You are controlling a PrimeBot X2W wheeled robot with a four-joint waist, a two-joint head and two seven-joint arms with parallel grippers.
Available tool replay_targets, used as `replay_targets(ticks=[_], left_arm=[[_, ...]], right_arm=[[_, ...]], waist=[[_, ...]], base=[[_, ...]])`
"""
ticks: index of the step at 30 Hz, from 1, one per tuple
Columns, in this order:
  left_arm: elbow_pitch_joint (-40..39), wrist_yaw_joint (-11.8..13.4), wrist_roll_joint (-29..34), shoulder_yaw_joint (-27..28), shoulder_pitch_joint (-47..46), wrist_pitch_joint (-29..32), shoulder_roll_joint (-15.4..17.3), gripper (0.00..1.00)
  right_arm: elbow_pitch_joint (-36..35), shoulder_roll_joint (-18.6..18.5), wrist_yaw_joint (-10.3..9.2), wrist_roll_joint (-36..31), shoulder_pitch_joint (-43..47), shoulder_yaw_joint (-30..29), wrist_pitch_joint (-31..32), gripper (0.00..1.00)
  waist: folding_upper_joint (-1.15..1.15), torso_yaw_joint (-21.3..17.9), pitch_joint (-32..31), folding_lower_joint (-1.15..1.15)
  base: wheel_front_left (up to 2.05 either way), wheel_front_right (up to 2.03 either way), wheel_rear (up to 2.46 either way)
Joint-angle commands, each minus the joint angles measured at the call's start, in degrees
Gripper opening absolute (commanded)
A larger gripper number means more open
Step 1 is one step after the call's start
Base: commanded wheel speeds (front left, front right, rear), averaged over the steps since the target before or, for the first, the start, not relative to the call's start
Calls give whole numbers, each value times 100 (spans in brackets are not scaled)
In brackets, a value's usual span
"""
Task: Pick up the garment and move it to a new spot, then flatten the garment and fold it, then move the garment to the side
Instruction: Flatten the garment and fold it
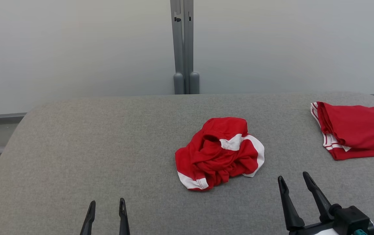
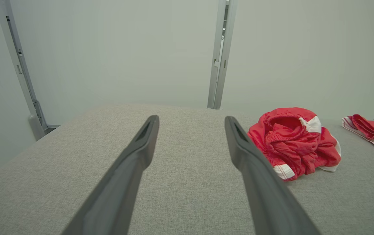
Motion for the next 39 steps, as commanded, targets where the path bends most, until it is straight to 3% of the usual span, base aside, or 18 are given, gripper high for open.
replay_targets(ticks=[1,8,15,19,23,30,39], left_arm=[[-14,23,78,7,-53,-16,13,100],[88,-8,-10,-77,-138,-16,13,100],[303,-576,-307,-608,-881,-16,15,100],[778,-1036,-751,-1114,-1538,-17,13,100],[1529,-1225,-1145,-1693,-2319,-11,18,100],[2462,-603,-1631,-2316,-3812,464,17,100],[2969,-100,-2423,-2705,-4718,973,17,100]], right_arm=[[-18,-8,-9,40,36,-8,0,100],[-18,-31,-9,57,-30,-32,0,100],[-38,-75,-9,103,-239,20,-1,100],[-102,-125,-9,123,-376,50,0,100],[-174,-171,-9,98,-491,35,-1,100],[-226,-160,-9,-4,-956,-36,0,100],[-203,-62,-9,12,-1229,-63,-1,100]], waist=[[0,2,9,0],[0,0,99,0],[0,-96,403,0],[0,-260,637,0],[0,-426,945,0],[0,-864,1818,0],[0,-1211,2265,0]], base=[[0,0,0],[0,0,0],[0,0,0],[0,0,0],[0,0,0],[0,0,0],[0,0,0]])
